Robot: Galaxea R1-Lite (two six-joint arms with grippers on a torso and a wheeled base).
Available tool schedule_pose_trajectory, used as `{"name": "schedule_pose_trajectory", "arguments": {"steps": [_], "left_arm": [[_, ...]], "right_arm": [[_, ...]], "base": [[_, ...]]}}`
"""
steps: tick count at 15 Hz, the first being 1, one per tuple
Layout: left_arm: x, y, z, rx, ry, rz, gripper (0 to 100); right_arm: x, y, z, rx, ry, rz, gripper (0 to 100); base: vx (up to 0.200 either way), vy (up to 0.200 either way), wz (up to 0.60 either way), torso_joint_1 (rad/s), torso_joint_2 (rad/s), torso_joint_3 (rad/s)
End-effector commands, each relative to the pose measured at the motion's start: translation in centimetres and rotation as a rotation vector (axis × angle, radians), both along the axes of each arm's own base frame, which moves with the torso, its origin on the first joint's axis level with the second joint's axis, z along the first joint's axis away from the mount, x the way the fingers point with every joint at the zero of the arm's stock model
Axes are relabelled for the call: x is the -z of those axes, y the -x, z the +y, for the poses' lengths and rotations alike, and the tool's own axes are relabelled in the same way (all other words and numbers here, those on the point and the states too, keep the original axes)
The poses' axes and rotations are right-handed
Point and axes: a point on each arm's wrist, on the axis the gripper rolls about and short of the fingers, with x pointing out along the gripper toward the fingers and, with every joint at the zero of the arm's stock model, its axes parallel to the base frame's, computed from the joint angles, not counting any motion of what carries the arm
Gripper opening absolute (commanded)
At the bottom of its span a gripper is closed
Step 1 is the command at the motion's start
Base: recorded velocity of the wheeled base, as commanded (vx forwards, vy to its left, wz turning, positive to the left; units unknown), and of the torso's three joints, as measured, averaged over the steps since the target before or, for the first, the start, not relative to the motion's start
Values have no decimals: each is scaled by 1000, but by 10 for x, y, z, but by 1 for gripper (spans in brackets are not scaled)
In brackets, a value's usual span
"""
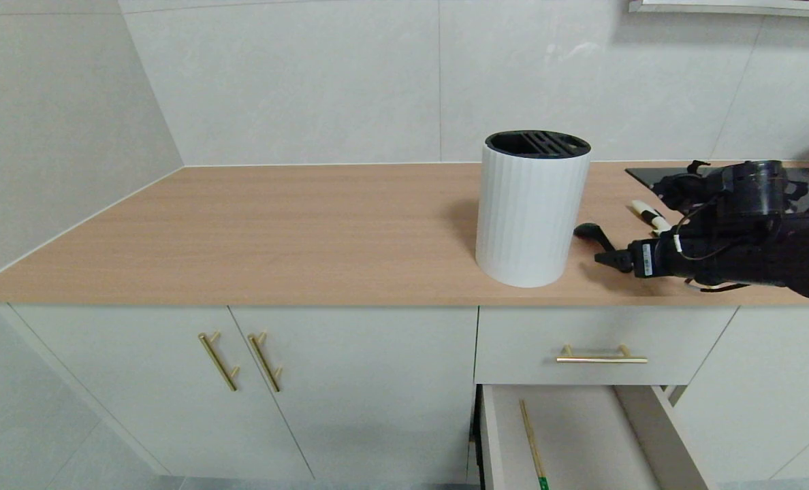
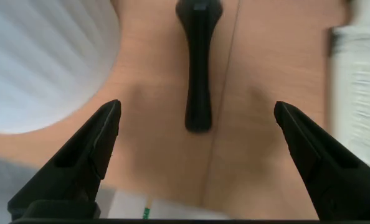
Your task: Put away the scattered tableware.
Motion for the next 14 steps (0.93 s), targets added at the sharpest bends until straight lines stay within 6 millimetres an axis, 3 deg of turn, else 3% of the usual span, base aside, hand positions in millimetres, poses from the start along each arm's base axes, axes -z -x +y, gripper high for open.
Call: {"name": "schedule_pose_trajectory", "arguments": {"steps": [1,11,12,14], "left_arm": [[0,0,0,0,0,-1,100],[0,0,0,0,0,1,100],[0,0,0,-1,0,-1,100],[0,0,0,-1,0,1,100]], "right_arm": [[17,-12,3,-5,7,38,100],[30,-27,4,47,22,-6,100],[30,-28,4,49,23,-5,0],[31,-29,4,49,23,-9,0]], "base": [[0,0,0,0,0,0],[0,0,0,0,0,0],[0,0,0,0,0,0],[0,0,0,0,0,0]]}}
